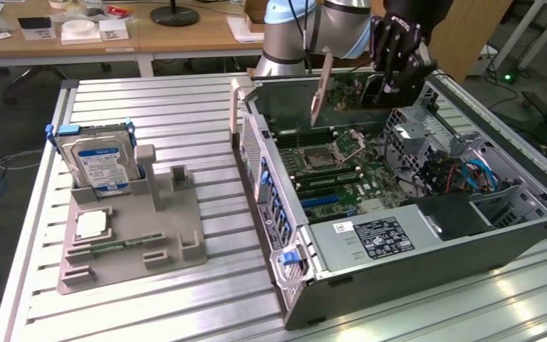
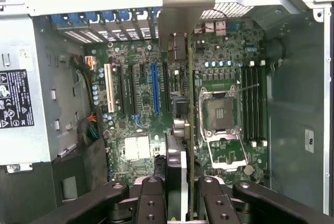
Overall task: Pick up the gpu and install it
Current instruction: 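Insert the gpu into the slot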
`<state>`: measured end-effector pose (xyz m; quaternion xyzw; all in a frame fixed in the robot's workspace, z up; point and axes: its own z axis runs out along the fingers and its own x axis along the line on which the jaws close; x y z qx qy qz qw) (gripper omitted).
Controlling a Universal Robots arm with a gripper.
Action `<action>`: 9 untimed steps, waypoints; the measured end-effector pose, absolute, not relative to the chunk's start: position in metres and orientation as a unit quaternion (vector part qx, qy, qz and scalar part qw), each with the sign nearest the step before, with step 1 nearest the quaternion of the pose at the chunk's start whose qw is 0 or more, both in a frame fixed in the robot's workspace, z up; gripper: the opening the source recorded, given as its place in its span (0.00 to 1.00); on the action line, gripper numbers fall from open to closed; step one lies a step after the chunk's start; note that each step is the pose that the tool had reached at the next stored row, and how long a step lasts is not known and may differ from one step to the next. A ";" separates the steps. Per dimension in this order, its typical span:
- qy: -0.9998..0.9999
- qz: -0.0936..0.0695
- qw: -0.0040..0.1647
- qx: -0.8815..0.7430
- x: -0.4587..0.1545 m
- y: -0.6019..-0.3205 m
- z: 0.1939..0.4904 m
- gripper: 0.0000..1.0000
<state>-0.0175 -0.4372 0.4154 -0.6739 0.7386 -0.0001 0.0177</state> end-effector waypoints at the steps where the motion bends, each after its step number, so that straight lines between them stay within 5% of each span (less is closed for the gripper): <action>1: 0.739 0.000 0.018 -0.674 -0.018 -0.437 0.414 0.28; 9: 0.738 0.000 0.018 -0.675 -0.016 -0.437 0.401 0.28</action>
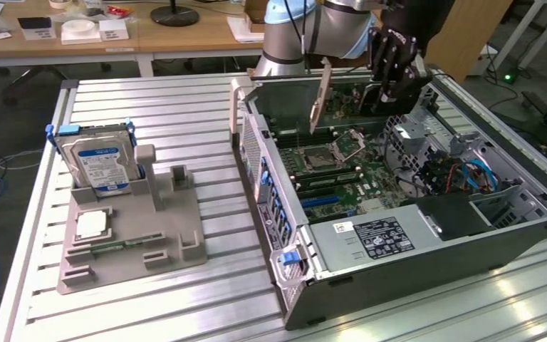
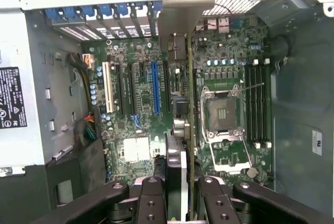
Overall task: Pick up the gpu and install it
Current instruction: 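Insert the gpu into the slot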
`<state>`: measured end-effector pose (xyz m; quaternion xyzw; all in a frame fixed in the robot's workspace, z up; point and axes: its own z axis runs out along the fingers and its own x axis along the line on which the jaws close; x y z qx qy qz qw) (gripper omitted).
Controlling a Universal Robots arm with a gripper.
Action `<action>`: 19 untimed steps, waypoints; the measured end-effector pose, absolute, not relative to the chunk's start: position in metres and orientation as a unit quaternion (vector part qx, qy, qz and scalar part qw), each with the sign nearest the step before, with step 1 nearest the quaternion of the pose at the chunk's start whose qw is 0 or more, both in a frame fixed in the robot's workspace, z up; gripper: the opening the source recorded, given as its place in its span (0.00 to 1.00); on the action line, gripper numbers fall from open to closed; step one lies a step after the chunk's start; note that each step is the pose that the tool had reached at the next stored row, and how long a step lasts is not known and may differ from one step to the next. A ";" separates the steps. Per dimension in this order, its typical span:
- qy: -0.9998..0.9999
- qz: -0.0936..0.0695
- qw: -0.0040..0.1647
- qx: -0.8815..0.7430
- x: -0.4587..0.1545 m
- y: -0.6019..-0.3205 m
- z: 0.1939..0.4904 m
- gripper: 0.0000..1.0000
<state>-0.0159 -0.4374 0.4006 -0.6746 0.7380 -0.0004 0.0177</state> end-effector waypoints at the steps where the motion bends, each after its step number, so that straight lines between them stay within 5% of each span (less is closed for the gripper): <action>1: 0.737 0.000 0.018 -0.675 -0.016 -0.437 0.399 0.28; 19: 0.723 0.001 0.019 -0.691 -0.022 -0.437 0.373 0.28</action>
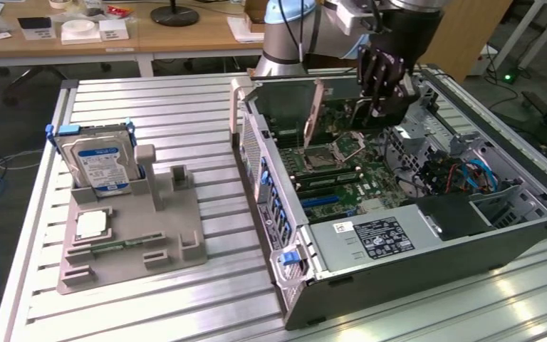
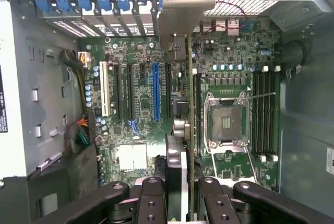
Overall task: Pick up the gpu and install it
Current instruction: 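Insert the gpu into the slot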
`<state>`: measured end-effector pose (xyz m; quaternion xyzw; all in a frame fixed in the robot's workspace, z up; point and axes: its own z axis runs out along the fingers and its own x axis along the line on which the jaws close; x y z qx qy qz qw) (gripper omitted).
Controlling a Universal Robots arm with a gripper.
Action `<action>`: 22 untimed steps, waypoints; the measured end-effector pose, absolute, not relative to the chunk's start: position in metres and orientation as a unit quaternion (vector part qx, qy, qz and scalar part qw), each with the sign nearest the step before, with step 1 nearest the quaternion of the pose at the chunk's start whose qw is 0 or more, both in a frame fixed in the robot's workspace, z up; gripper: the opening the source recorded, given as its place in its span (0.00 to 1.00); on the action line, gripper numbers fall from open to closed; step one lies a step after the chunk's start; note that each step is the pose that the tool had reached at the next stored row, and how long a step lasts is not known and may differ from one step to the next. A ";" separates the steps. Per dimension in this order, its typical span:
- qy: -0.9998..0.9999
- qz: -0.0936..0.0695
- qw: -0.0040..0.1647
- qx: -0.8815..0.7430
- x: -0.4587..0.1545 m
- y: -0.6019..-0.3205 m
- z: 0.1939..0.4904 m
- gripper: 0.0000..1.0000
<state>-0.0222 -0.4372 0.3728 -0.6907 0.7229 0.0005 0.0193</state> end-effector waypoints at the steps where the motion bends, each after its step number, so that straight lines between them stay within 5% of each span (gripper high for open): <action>1: 0.723 0.000 0.019 -0.691 -0.023 -0.437 0.371 0.28; 22: 0.723 0.000 0.019 -0.691 -0.032 -0.442 0.345 0.28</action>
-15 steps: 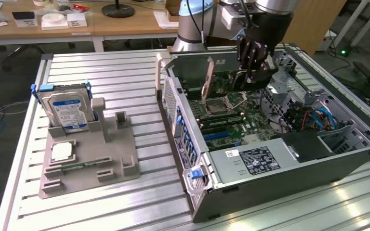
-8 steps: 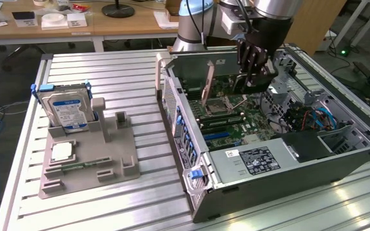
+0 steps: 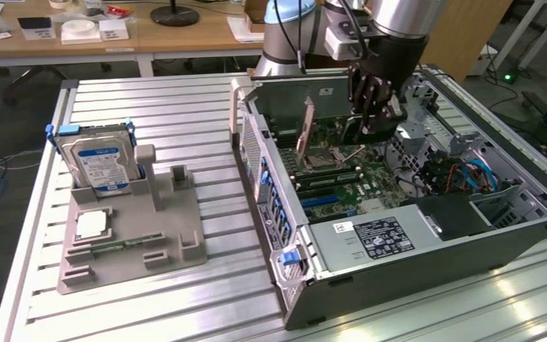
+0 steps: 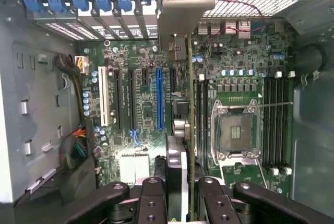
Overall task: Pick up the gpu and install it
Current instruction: 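Insert the gpu into the slot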
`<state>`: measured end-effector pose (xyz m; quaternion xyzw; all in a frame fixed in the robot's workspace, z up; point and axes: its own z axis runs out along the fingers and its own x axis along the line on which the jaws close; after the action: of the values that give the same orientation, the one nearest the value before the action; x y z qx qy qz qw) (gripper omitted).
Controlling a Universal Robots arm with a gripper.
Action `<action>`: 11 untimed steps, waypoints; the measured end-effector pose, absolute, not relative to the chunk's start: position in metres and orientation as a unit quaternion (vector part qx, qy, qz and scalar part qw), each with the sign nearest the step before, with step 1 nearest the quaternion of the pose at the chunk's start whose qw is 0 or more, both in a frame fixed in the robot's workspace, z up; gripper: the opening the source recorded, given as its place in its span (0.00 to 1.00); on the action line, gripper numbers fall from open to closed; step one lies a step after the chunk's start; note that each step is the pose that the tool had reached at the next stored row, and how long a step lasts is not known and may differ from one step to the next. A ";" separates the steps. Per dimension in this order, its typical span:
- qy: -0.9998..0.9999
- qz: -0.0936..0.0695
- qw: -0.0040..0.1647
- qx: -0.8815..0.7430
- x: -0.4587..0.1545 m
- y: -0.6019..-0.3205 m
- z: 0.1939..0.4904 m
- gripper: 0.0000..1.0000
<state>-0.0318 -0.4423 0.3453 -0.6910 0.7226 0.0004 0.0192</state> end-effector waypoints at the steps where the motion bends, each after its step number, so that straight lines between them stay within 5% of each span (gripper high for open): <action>1: 0.723 0.000 0.019 -0.691 -0.032 -0.442 0.344 0.28; 11: 0.723 0.000 0.019 -0.691 -0.034 -0.446 0.337 0.28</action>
<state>-0.0339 -0.4461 0.3374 -0.6909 0.7227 0.0004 0.0191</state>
